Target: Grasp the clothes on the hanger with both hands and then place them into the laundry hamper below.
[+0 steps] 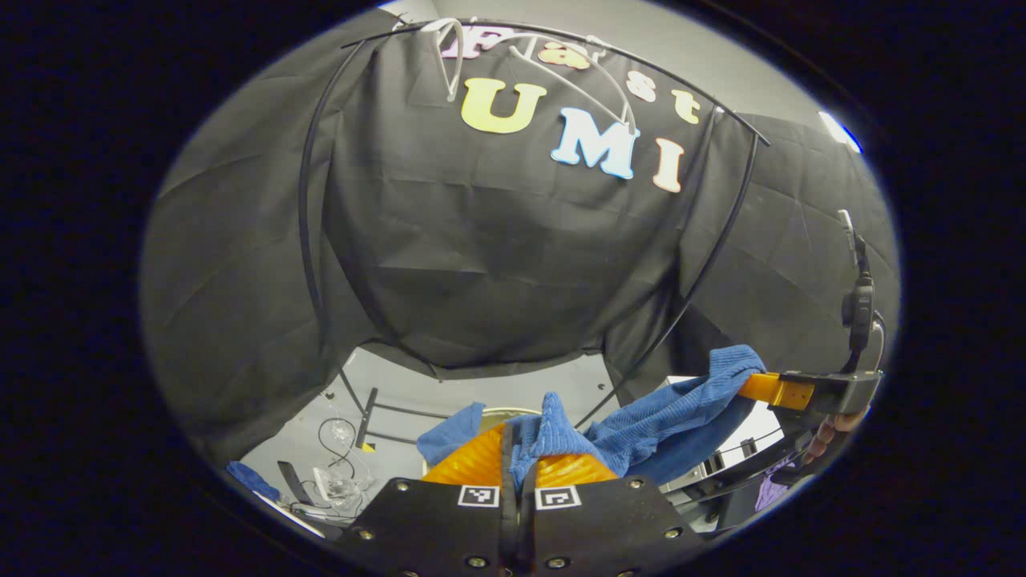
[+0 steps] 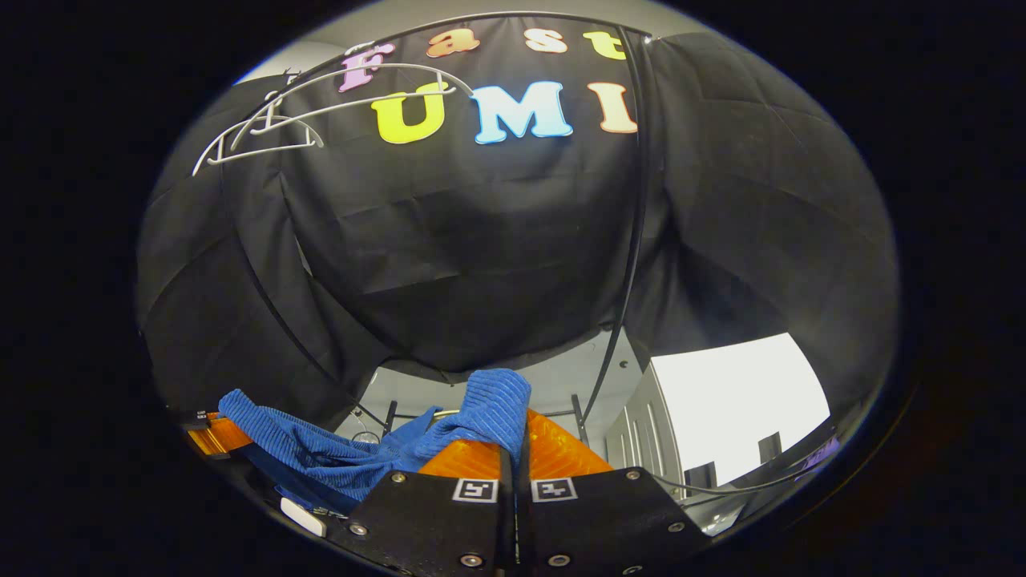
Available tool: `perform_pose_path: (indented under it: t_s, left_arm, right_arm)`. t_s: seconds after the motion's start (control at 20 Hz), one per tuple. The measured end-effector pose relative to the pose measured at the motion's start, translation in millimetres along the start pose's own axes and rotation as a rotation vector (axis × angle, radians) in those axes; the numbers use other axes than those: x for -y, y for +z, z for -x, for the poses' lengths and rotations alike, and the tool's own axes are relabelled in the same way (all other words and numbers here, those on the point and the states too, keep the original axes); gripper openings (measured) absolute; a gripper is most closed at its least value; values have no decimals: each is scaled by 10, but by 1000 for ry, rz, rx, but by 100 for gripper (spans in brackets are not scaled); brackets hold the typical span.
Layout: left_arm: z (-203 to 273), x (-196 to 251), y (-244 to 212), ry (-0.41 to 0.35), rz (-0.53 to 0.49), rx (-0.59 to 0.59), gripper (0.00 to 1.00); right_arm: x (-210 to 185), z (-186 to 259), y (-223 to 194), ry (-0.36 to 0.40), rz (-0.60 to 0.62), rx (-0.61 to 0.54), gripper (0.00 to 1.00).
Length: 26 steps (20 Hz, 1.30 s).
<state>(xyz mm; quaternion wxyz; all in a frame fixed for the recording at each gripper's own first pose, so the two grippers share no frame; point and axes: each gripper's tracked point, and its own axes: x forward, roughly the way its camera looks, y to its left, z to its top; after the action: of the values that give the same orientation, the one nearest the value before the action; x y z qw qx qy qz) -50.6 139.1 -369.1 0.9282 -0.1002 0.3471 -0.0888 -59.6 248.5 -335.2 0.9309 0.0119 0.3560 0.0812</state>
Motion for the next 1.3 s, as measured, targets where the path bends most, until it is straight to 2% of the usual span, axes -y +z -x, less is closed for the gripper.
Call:
perform_pose_path:
  t_s: [0.2,0.25,0.35,0.4,0.55,0.6,0.65,0.7,0.75,0.85,0.9,1.0,1.05,1.2,1.3]
  left_arm:
    - [-285,-26,-74,-1,-46,-51,5]
    - [-318,-59,-144,2,-44,-63,1]
    - [-433,-90,-210,4,-27,-85,5]
    - [-481,-102,-246,7,-19,-96,1]
    - [-597,-123,-277,11,-21,-113,1]
    - [-630,-122,-266,9,-21,-117,5]
    - [-657,-115,-265,7,-18,-117,2]
    - [-687,-117,-265,4,-13,-118,5]
    - [-703,-73,-235,2,-10,-119,2]
    - [-732,-62,-235,-1,1,-125,2]
    - [-721,-48,-238,-4,7,-132,8]
    - [-737,-92,-283,2,4,-145,9]
    - [-702,-115,-310,8,-1,-148,12]
    - [-637,-193,-268,36,6,-127,87]
    - [-544,-232,-302,50,21,-118,90]
  right_arm:
    - [-159,-156,-141,12,-22,-42,2]
    - [-186,-197,-170,12,-21,-50,2]
    - [-208,-266,-225,10,-15,-71,2]
    - [-214,-289,-287,5,-11,-87,2]
    - [-243,-298,-406,0,-8,-125,2]
    - [-244,-307,-428,-2,-4,-138,3]
    - [-246,-319,-441,-2,-1,-150,3]
    - [-243,-331,-448,1,0,-161,4]
    - [-250,-336,-447,5,0,-169,5]
    - [-270,-336,-473,17,1,-184,7]
    - [-303,-324,-498,29,-1,-197,8]
    - [-388,-324,-587,61,-11,-223,12]
    - [-433,-315,-608,78,-19,-227,23]
    - [-492,-284,-663,91,-5,-235,82]
    - [-422,-238,-657,56,9,-224,96]
